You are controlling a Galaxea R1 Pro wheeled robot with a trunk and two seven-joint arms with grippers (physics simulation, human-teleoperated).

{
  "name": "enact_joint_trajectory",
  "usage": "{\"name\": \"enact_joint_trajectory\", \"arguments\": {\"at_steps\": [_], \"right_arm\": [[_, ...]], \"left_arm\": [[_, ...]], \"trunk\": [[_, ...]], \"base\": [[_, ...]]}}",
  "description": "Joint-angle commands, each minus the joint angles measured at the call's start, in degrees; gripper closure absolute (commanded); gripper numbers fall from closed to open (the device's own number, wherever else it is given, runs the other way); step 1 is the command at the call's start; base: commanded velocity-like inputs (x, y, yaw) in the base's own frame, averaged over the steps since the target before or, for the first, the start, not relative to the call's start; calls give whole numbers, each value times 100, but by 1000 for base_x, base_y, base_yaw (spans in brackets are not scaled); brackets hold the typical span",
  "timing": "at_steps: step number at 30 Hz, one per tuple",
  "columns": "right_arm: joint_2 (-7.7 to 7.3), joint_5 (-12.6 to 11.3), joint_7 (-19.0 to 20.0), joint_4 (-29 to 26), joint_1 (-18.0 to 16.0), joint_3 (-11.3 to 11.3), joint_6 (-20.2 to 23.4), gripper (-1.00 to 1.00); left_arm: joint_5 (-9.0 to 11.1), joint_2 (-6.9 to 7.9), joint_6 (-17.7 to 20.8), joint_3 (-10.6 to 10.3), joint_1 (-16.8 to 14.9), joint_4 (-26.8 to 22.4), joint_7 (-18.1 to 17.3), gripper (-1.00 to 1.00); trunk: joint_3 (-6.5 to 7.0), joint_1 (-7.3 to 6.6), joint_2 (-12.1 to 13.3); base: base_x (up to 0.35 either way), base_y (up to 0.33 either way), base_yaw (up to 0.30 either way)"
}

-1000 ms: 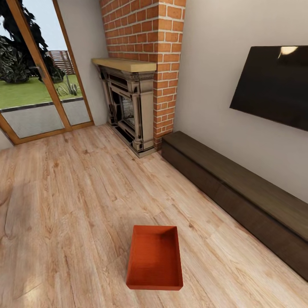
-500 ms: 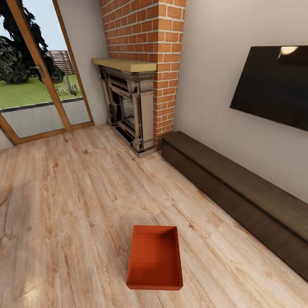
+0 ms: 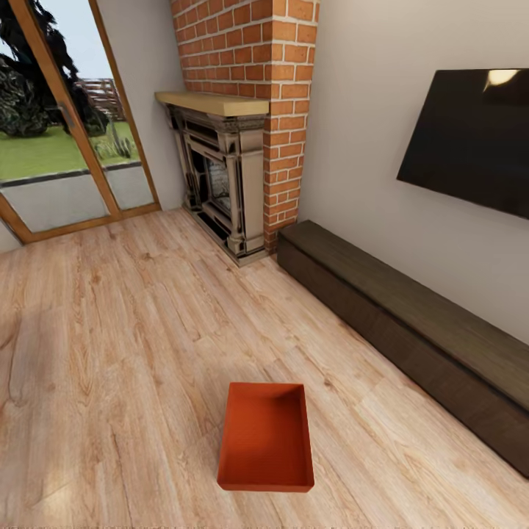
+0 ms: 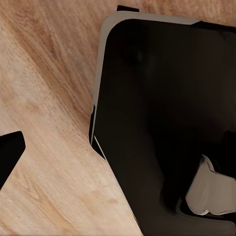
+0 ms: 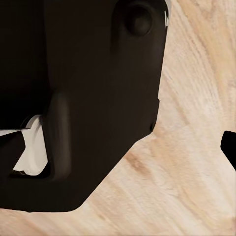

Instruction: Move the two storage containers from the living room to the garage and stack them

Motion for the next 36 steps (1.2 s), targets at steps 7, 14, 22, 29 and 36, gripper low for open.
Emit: {"name": "enact_joint_trajectory", "arguments": {"at_steps": [7,14,22,29,36], "right_arm": [[2,-59,37,15,-1,39,-25,-100],[3,-57,38,15,-3,39,-25,-100],[2,-54,38,15,-4,39,-25,-100],[2,-55,38,15,-4,39,-25,-100],[8,-59,36,15,-4,39,-20,-100]], "left_arm": [[54,1,-17,-7,-4,8,-33,-100],[54,1,-17,-7,-4,8,-33,-100],[54,1,-17,-7,-4,8,-33,-100],[54,1,-17,-7,-4,8,-33,-100],[51,1,-17,-7,-4,8,-33,-100]], "trunk": [[-71,1,-7],[-135,1,-7],[-208,1,-7],[-272,1,-7],[-336,1,-7]], "base": [[0,0,0],[0,0,0],[0,0,0],[0,0,0],[0,0,0]]}}
